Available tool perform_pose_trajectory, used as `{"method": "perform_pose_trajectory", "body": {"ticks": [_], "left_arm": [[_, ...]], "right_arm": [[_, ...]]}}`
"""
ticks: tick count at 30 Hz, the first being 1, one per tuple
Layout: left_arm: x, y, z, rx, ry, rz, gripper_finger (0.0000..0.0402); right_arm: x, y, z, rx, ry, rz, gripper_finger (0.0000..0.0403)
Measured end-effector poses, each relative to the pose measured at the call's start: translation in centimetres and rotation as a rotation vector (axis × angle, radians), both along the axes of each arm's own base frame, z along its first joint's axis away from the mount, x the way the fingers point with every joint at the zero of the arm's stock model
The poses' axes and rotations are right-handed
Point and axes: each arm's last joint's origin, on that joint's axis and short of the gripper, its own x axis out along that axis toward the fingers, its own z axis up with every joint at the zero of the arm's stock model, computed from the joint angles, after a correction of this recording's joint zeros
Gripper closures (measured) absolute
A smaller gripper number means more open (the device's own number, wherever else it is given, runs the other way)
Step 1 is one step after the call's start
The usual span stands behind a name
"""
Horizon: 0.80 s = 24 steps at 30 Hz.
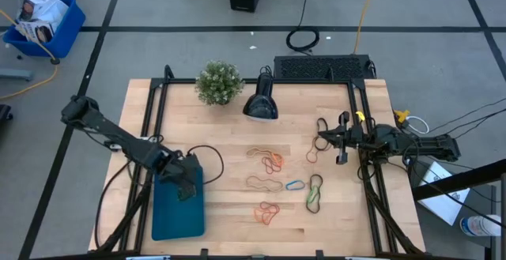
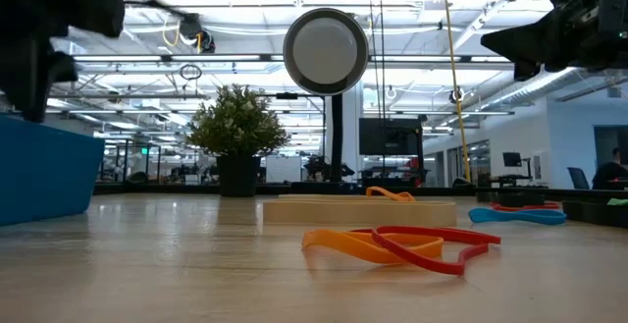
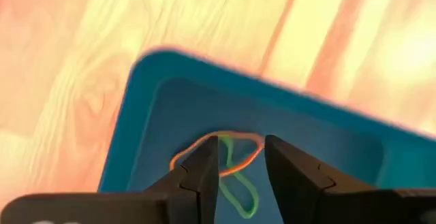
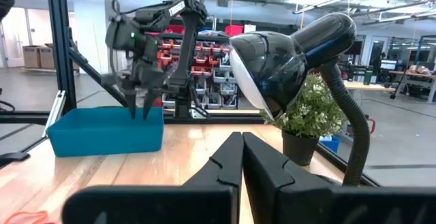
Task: Pick and place rubber bands into bin
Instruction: Put the bottom white rubber band into the blue bin
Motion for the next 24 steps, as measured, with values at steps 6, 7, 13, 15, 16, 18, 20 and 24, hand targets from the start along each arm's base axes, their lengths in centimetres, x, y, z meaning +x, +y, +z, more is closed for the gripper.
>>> {"method": "perform_pose_trajectory", "body": {"ticks": [6, 7, 13, 15, 16, 18, 20, 24], "left_arm": [[-0.7, 1.1, 2.8, 0.144, -0.299, 0.048, 0.0274], [-0.8, 1.2, 3.2, 0.167, -0.339, 0.038, 0.0274], [-1.1, 1.6, 4.8, 0.248, -0.494, -0.008, 0.0275], [-1.0, 1.6, 4.9, 0.267, -0.509, -0.037, 0.0275], [-1.0, 1.6, 4.9, 0.276, -0.51, -0.049, 0.0275], [-1.0, 1.6, 4.9, 0.282, -0.508, -0.057, 0.0274], [-1.0, 1.6, 4.8, 0.287, -0.506, -0.057, 0.0275], [-0.9, 1.6, 4.8, 0.316, -0.507, -0.088, 0.0275]], "right_arm": [[-0.1, 0.0, 0.8, -0.027, -0.083, -0.005, 0.0399], [-0.2, 0.0, 0.9, -0.026, -0.088, -0.005, 0.0399], [-0.1, 0.0, 0.8, 0.007, -0.084, 0.002, 0.0398], [-0.1, 0.0, 0.8, 0.023, -0.086, 0.008, 0.0393], [-0.1, 0.0, 0.8, 0.025, -0.086, 0.008, 0.0387], [-0.1, 0.0, 0.8, 0.025, -0.087, 0.007, 0.0369], [-0.2, 0.0, 0.8, 0.037, -0.094, 0.008, 0.0344], [-0.2, 0.0, 0.9, 0.109, -0.112, 0.013, 0.0293]]}}
